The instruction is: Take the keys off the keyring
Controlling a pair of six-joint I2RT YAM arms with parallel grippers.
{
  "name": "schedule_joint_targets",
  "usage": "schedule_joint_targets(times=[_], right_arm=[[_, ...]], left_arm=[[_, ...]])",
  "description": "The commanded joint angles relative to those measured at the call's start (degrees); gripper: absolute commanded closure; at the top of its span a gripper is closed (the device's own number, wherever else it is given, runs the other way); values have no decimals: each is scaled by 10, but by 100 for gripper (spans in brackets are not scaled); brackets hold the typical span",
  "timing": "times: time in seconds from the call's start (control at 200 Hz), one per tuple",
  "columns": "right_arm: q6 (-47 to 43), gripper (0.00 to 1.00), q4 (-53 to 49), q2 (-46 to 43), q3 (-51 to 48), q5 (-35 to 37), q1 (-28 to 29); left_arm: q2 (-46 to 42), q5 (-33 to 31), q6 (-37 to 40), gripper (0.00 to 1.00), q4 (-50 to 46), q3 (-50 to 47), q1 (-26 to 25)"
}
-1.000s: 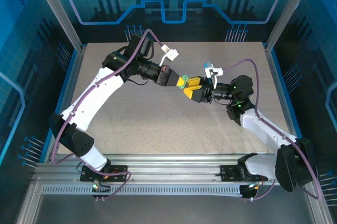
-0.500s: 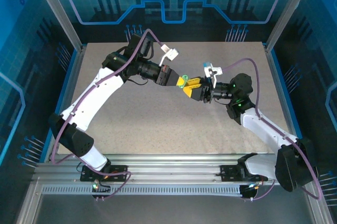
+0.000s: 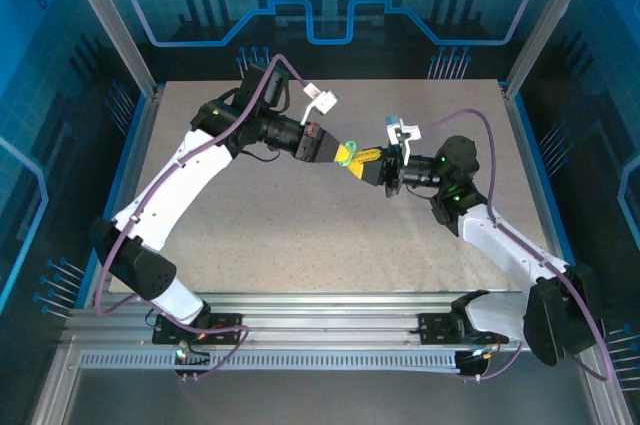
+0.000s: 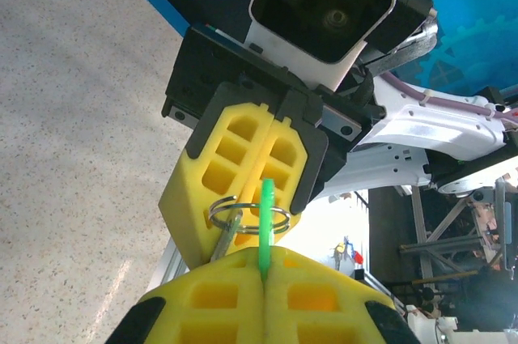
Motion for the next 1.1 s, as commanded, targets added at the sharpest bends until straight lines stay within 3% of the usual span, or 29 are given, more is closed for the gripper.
schedule_joint_targets(times=[0.0,0.1,0.215,0.255,0.37,0.675,0.77,0.861,0.986,1.096], right_arm=[[-60,100,-107,-31,36,30,-7],[-131,100,-260,-46,79,54,-5],[-207,100,-446,-37,151,98,10],[-226,100,-507,-27,178,114,15],[-261,100,-637,-1,240,153,29],[-272,100,-743,30,326,182,42],[-277,100,-764,41,345,183,53],[-279,100,-778,46,358,183,58],[-274,100,-775,45,365,174,62],[-272,100,-775,48,371,167,67]], left_arm=[[-30,10,-1,100,15,-28,12],[-49,9,-15,97,52,-72,21],[-71,-8,-27,78,95,-123,23],[-79,-25,-29,70,106,-139,23],[-116,-101,-34,63,141,-192,26],[-231,-220,-51,45,288,-338,29],[-265,-239,-58,33,371,-398,28],[-294,-231,-56,29,455,-449,25],[-322,-227,-14,28,537,-490,9],[-326,-203,94,29,576,-510,-26]])
